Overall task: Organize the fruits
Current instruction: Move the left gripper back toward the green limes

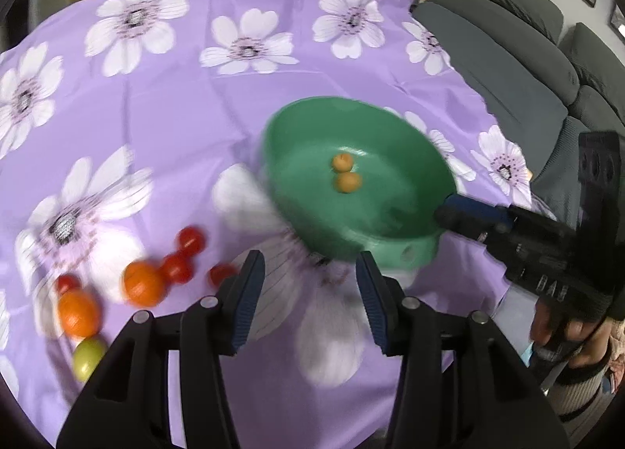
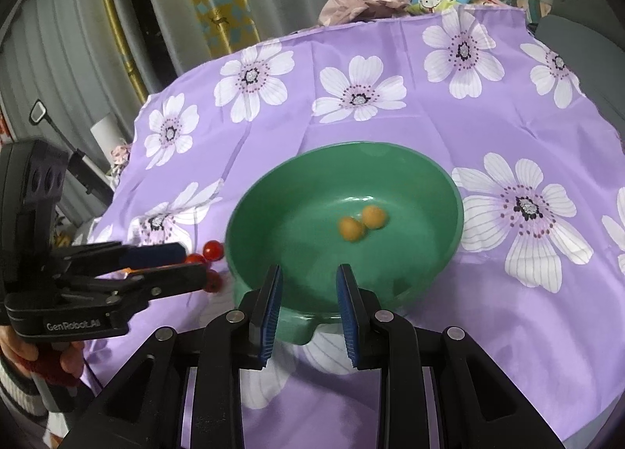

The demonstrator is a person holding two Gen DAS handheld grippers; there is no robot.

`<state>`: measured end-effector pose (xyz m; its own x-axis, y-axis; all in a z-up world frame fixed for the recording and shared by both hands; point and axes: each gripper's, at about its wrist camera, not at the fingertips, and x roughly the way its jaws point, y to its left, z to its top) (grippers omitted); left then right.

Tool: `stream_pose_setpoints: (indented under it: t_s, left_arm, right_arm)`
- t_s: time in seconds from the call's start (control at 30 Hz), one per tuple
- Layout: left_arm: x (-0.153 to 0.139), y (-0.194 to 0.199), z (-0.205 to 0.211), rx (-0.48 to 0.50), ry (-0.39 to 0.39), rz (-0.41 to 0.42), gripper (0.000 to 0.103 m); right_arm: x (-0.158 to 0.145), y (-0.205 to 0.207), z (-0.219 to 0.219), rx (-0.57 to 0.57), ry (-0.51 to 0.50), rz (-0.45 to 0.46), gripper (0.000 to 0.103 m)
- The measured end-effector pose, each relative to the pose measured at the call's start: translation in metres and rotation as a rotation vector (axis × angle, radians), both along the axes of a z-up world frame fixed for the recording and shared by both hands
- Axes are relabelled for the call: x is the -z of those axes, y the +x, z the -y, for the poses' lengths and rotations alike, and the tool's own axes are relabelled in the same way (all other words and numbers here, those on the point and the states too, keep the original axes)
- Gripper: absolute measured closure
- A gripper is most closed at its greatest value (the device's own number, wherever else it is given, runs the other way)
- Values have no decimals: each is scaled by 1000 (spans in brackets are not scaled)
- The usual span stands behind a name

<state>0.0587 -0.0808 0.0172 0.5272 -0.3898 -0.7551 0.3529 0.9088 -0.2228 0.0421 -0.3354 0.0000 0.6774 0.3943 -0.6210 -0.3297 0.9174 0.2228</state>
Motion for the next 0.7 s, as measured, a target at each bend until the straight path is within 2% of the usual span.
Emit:
stream_pose_setpoints:
  t_s: [0.23, 0.37, 0.5, 0.7]
  left_arm:
    - [16, -39, -80, -165, 30, -36, 55]
    - [24, -58, -118, -258, 12, -69, 55]
    - [28, -74, -144, -316, -52, -100, 55]
    - [32, -89, -159, -354, -29, -80, 55]
  right_arm:
    - [-3, -10, -21, -61, 2, 4, 75]
    - [-5, -16, -43, -132, 0, 9, 75]
    - [-2, -24, -69, -215, -16, 1, 75]
    - [14, -31, -108, -327, -41, -51, 75]
